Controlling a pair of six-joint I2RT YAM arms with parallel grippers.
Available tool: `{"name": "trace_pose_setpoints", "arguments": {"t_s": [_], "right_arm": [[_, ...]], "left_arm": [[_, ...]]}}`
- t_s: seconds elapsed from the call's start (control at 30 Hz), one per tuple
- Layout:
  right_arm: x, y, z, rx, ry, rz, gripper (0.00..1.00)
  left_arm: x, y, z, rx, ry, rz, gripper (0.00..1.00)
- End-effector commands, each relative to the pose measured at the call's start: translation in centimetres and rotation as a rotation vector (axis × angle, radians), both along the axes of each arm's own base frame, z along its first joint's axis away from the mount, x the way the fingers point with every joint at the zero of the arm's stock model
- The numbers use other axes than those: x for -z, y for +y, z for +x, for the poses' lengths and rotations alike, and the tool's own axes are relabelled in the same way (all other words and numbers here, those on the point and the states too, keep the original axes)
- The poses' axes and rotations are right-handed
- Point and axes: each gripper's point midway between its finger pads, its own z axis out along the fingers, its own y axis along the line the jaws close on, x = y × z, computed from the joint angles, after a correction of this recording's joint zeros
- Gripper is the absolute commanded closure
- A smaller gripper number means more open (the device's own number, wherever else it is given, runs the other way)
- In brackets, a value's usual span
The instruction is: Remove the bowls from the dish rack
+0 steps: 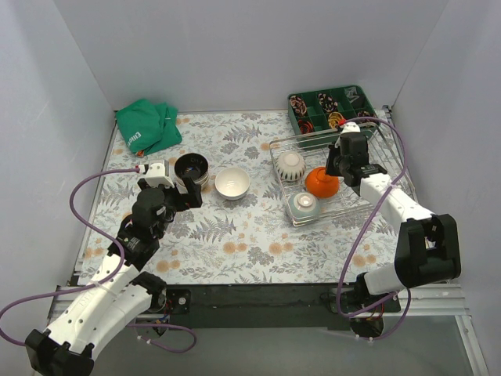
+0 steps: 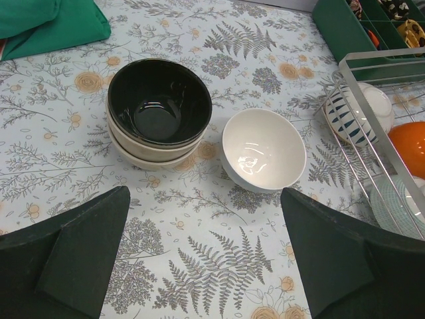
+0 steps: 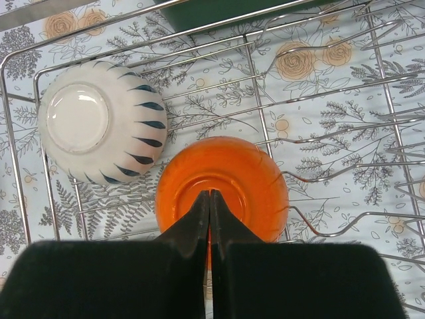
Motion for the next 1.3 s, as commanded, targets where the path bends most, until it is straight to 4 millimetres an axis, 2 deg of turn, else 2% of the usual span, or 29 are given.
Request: {"name": "trace_pose_setpoints", "arguments": {"t_s": [0.0,0.03,0.13,0.17,0.23,0.27,0.43,0.57,0.63,0.93,1.13,1.27], "right_arm": [[-1.7,0.1,1.2,-0.021,-0.051,-0.023,0.99],[-1.6,-0.1,1.1,-0.015,-0.046,-0.028,0.99],[-1.5,-0.8,0.4,0.024,-0.035,-0.041,0.79],[-1.7,-1.0,0.2,0.033,-0.035,-0.046,0.67],[-1.5,-1.5,-0.2,0.043,-0.012,-0.064,0.57],[-1.3,-1.3,-0.3,0.030,-0.001,-0.066,0.49],[-0.5,-0.3,-1.3,-0.136,0.066,-0.123,0.34],[-1.1,0.4,-1.4,-0.177,0.071,-0.207,0.32],[-1.1,1.4,-1.7,-0.222,0.064,-0.271,0.32],[1.8,1.9,-3.1,-0.198,0.169,-0.255,0.35],[3.0,2.0,-2.6,-0.182,0.206,-0.254,0.37],[3.3,2.2,-1.4,-0.166,0.205,-0.260,0.39]], "left_arm": [[0.2,0.1,0.0,0.001,-0.005,0.016,0.02],[0.3,0.1,0.0,0.000,-0.004,0.016,0.02],[0.3,0.1,0.0,-0.001,-0.004,0.015,0.02],[0.2,0.1,0.0,0.001,-0.005,0.014,0.02],[0.2,0.0,0.0,0.004,-0.005,0.015,0.02],[0.2,0.0,0.0,0.004,-0.005,0.013,0.02],[0.2,0.0,0.0,0.005,-0.007,0.011,0.02],[0.1,-0.1,0.0,0.011,-0.008,0.011,0.02],[0.1,-0.2,0.0,0.013,-0.008,0.011,0.02],[0.2,-0.1,0.0,0.008,-0.006,0.012,0.02],[0.3,0.0,0.1,0.004,-0.004,0.017,0.02],[0.5,0.0,0.1,0.001,0.001,0.019,0.02]]}}
